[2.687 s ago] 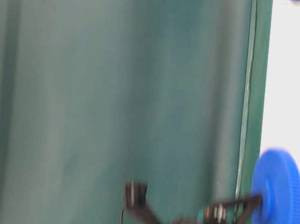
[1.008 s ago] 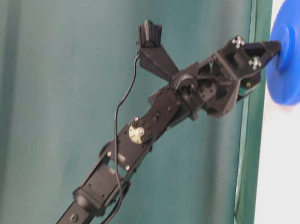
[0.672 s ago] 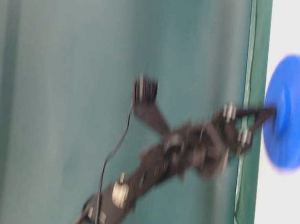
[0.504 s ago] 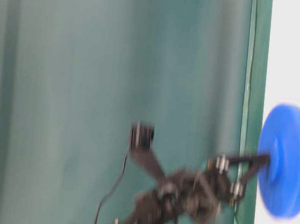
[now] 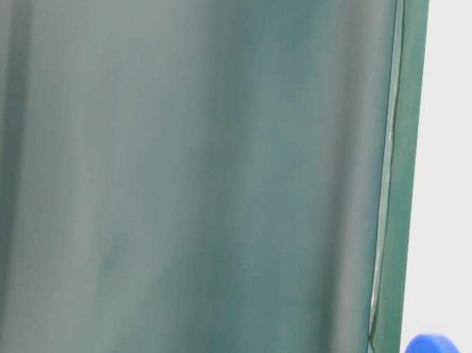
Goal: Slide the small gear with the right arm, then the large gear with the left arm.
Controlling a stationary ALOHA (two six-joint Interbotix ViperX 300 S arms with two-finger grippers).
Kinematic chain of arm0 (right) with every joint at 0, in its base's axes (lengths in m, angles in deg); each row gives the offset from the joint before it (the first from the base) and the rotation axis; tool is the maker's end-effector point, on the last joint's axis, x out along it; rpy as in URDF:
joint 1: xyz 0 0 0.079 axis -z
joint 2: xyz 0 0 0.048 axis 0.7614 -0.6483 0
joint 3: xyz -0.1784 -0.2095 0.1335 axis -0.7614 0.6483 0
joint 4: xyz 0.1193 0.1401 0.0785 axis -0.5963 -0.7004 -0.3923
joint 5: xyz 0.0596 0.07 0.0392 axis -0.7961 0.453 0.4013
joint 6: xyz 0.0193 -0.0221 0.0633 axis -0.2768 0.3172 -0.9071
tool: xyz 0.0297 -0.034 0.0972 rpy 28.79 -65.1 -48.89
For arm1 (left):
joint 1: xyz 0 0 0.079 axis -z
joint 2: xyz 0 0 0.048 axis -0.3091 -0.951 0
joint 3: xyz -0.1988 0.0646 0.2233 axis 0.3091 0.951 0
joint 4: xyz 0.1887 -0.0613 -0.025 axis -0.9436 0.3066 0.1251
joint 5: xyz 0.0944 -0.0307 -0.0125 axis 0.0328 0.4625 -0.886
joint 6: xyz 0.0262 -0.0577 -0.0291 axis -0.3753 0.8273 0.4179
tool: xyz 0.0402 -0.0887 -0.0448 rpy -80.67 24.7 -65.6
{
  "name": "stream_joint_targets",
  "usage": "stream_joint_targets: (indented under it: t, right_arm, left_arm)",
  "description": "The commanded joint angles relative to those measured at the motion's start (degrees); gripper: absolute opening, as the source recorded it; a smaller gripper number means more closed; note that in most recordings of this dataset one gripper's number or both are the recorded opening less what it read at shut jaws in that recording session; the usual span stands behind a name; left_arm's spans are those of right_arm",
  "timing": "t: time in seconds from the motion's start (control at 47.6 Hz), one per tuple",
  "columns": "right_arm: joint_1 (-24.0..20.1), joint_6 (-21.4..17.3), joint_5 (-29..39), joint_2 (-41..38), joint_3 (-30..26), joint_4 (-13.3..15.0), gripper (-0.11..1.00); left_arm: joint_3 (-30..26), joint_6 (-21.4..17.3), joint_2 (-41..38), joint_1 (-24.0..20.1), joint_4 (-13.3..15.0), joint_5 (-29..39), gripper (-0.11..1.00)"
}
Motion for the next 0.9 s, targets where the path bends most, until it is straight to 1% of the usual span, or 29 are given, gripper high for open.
stream_joint_targets:
  t: [0.0,0.147,0.546,0.882]
  right_arm:
    - [-0.09,0.00,-0.53,-0.09,-0.62,0.09,0.50]
    - [-0.26,0.00,-0.53,-0.09,-0.62,0.09,0.50]
    - [-0.97,0.00,-0.53,0.26,-0.70,0.09,0.50]
    - [-0.97,0.09,-0.26,1.41,-0.53,0.09,0.50]
  left_arm:
    - [1.32,0.18,2.11,-0.18,0.18,0.35,0.00]
    - [1.76,0.18,3.60,-0.18,0.18,0.00,0.00]
    - [1.14,0.09,4.22,-0.18,0.18,0.00,0.00]
    - [-1.67,-0.18,8.00,-0.18,0.18,0.00,0.00]
